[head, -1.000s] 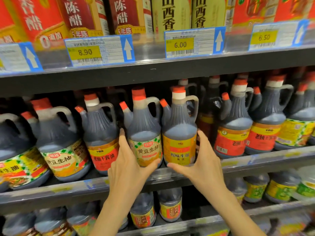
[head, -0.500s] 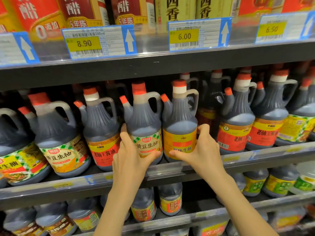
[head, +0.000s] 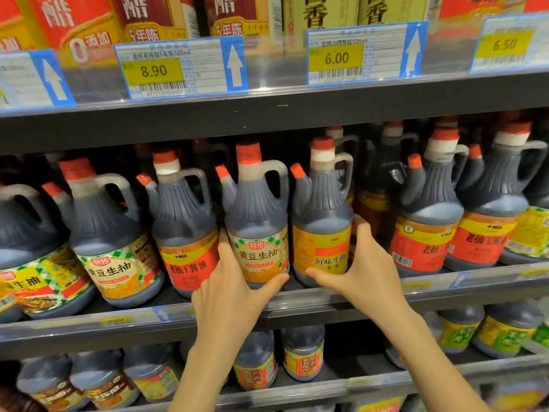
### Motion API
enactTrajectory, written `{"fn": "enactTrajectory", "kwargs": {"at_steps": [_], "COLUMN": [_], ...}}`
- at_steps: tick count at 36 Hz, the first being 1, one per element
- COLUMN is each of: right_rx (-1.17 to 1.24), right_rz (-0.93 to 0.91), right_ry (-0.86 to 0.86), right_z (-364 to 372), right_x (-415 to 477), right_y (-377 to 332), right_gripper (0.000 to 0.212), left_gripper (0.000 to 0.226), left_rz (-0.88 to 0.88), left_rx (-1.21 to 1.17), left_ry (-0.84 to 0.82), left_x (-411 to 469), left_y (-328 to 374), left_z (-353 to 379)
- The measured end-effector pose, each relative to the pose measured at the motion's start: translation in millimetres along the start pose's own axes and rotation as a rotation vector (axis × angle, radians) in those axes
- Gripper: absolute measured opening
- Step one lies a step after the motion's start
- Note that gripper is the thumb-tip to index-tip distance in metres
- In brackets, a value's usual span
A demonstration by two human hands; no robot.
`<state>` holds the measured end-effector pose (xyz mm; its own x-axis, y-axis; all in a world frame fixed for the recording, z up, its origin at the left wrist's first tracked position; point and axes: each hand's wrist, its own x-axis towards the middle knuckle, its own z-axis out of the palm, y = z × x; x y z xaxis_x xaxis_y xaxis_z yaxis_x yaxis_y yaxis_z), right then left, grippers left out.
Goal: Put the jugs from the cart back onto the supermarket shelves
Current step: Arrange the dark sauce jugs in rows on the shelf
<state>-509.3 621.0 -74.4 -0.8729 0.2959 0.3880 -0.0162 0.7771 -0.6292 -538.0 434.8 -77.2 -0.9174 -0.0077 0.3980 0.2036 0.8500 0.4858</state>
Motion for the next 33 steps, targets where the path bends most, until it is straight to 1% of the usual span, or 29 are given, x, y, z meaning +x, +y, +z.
{"fn": "enactTrajectory", "kwargs": {"at_steps": [2,3,4,5,7,10,17,21,24,26,28,29,31,33], "right_rx": [-0.076,-0.096,-0.111,-0.128,-0.13,-0.09,-0.151,-0.18,-0.196,-0.153,-0.021,0.074,0.255,0.437], "right_rz": [-0.003,0.013,0.04,0.067,0.11,0.144,0.176,0.167,0.133,0.091,0.037,0.016,-0.003,0.005], "right_ry": [0.008,0.003,-0.008,-0.022,-0.04,-0.017,0.039,0.031,0.001,-0.049,-0.121,-0.167,-0.276,-0.353], "right_z": [1,2,3,4,4,6,9,9,6,3,-1,-4,-10,-17], "right_x": [-2,-2,-1,1,4,6,7,7,8,9,14,17,23,30], "right_y": [-2,-3,-2,-2,0,2,-4,-5,-3,3,12,16,24,27], "right_gripper": [0.113,0.115,0.114,0.107,0.092,0.086,0.088,0.087,0.091,0.096,0.095,0.092,0.089,0.093], "left_gripper": [0.095,0.089,0.08,0.072,0.065,0.07,0.078,0.083,0.085,0.089,0.092,0.087,0.07,0.051], "left_rz": [-0.044,-0.061,-0.074,-0.085,-0.1,-0.122,-0.16,-0.158,-0.132,-0.096,-0.059,-0.03,0.047,0.15], "left_rx": [0.025,0.025,0.02,0.018,0.013,0.012,0.014,0.0,-0.029,-0.069,-0.15,-0.184,-0.229,-0.249], "left_ry": [-0.019,-0.025,-0.03,-0.038,-0.044,-0.011,0.072,0.091,0.076,0.092,0.186,0.255,0.397,0.472], "left_x": [-1,0,1,3,3,3,0,2,1,-2,-10,-15,-27,-39], "left_y": [2,3,2,2,3,5,6,3,1,-2,-3,-4,-1,5], "left_z": [1,2,3,3,3,5,11,13,12,11,10,10,14,25]}}
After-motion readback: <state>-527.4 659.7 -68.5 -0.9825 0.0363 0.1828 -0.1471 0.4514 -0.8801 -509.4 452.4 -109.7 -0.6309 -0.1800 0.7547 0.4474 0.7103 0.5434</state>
